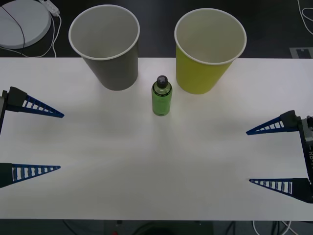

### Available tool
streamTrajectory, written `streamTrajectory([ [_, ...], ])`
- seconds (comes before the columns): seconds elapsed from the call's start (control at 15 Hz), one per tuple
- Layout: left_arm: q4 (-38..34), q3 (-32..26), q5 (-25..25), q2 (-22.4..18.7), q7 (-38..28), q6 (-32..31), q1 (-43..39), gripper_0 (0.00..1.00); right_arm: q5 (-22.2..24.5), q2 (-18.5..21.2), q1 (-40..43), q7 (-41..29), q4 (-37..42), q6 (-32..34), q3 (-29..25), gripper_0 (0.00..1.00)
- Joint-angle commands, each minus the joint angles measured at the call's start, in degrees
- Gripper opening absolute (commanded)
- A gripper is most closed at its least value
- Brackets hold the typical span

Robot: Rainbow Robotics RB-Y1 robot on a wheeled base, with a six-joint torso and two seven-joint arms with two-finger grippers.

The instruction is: Put the can into the green bin and the plastic bottle into the gray bin

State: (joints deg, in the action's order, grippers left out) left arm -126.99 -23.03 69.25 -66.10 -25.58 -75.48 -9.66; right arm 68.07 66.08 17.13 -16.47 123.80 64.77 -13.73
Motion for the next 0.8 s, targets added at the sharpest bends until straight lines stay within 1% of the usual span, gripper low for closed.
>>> streamTrajectory([
  [0.07,0.0,0.0,0.0,0.0,0.0,0.0,0.0,1.0,-2.7,1.3,2.2,1.6,0.9,-5.5,0.0,1.0],
  [0.2,0.0,0.0,0.0,0.0,0.0,0.0,0.0,1.0,-4.6,1.3,5.3,6.7,2.2,-12.1,0.3,1.0],
  [0.27,0.0,0.0,0.0,0.0,0.0,0.0,0.0,1.0,-4.6,1.3,6.6,8.5,3.1,-14.9,0.4,1.0],
  [0.33,0.0,0.0,0.0,0.0,0.0,0.0,0.0,1.0,-4.6,1.3,8.8,10.1,4.5,-19.2,0.4,1.0],
  [0.47,0.0,0.0,0.0,0.0,0.0,0.0,0.0,1.0,-4.6,1.6,10.9,10.6,6.1,-25.1,2.1,1.0],
  [0.67,0.0,0.0,0.0,0.0,0.0,0.0,0.0,1.0,-3.8,2.8,10.9,11.8,7.2,-36.9,9.7,1.0],
  [0.8,0.0,0.0,0.0,0.0,0.0,0.0,0.0,1.0,-3.2,3.2,10.6,12.2,7.5,-42.7,13.8,1.0],
])
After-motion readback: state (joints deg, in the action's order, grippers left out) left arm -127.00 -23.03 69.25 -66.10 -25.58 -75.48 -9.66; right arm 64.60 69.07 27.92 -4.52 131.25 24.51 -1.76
